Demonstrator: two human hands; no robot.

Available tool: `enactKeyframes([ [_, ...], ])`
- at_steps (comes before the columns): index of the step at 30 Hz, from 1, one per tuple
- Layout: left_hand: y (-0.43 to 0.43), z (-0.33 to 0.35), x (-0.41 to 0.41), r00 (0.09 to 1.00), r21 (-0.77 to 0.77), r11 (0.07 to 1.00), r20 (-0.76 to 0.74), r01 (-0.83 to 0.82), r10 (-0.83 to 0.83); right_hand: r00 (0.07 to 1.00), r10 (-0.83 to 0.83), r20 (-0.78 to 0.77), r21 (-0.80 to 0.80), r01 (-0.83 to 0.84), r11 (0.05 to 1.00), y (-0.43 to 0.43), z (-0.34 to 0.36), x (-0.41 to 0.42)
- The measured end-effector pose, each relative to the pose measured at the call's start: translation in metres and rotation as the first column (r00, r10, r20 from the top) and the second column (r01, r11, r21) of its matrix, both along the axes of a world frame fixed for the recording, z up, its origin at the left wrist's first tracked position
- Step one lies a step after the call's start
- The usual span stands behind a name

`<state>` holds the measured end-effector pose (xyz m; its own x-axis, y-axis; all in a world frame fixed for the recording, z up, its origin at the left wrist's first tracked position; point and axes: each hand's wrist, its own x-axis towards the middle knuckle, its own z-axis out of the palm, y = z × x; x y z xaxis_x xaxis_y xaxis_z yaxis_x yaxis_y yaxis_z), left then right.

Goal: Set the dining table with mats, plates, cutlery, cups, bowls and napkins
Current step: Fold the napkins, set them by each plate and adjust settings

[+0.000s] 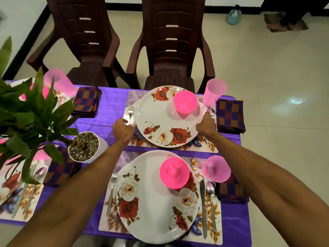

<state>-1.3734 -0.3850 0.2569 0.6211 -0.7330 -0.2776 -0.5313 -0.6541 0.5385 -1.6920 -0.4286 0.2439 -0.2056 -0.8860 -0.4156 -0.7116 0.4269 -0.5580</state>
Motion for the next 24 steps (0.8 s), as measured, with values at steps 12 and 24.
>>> enactKeyframes([
  [12,0.004,-0.003,0.017,0.980,0.019,0.982,0.067,0.189,-0.190,0.999,-0.039,-0.024,0.070,0.040,0.997,0.007,0.010,0.008],
  [24,0.005,0.000,0.024,0.977,0.000,0.982,0.105,0.187,-0.186,0.999,-0.044,0.015,0.082,0.042,0.996,0.010,0.018,0.023],
])
